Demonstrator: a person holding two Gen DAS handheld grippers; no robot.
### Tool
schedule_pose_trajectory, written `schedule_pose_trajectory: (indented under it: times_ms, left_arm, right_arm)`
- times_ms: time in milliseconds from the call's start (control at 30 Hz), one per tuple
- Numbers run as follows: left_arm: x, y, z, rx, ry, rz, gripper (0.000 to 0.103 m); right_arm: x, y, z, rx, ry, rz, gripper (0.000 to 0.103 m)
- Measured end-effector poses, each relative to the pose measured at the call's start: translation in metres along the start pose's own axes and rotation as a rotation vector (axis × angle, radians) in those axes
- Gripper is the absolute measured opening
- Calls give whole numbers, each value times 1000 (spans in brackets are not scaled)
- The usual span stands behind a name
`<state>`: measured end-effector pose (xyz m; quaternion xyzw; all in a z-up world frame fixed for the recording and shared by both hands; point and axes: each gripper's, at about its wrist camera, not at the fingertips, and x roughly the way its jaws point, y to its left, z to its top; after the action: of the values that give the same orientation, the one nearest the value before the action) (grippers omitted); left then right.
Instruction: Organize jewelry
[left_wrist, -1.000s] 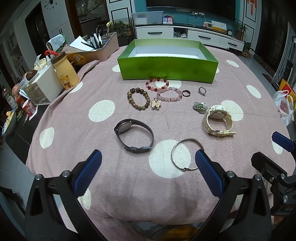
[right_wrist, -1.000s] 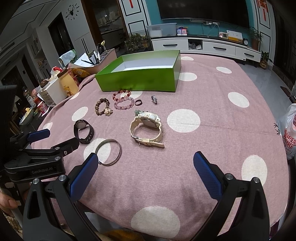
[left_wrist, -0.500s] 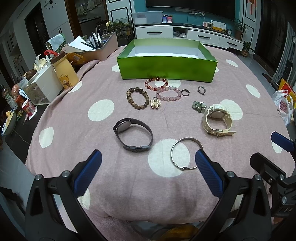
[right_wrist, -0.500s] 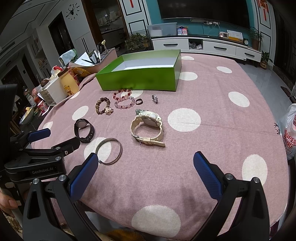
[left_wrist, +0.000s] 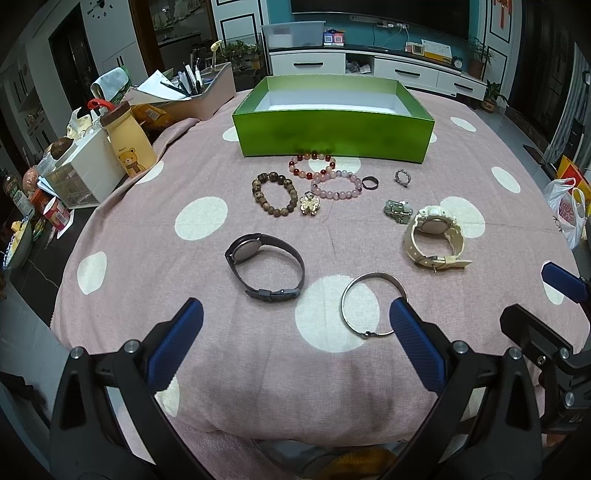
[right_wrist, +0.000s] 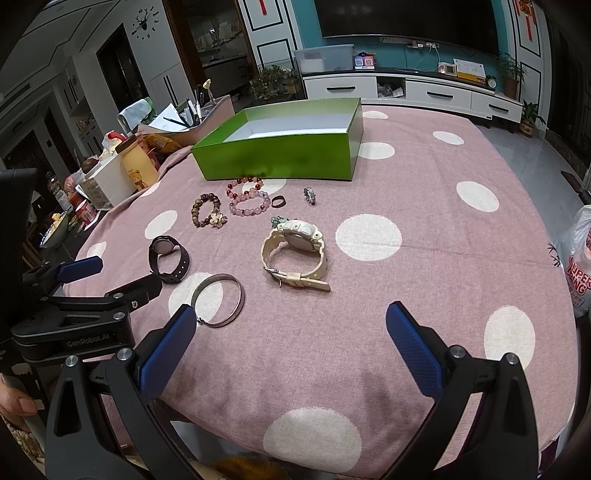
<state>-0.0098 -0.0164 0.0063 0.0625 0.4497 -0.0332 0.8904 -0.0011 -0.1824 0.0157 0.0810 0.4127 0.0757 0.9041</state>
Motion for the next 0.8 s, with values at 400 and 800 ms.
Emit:
schedule_pose_trajectory:
  times_ms: [400,800]
  left_arm:
    - [2,-2,-1,1,-3,-15,101]
    - [30,31,2,-94,31,-32,101]
  right_arm:
    - [3,-1,-2,4,3,-1,102]
    - [19,-22,-2,69,14,-19,102]
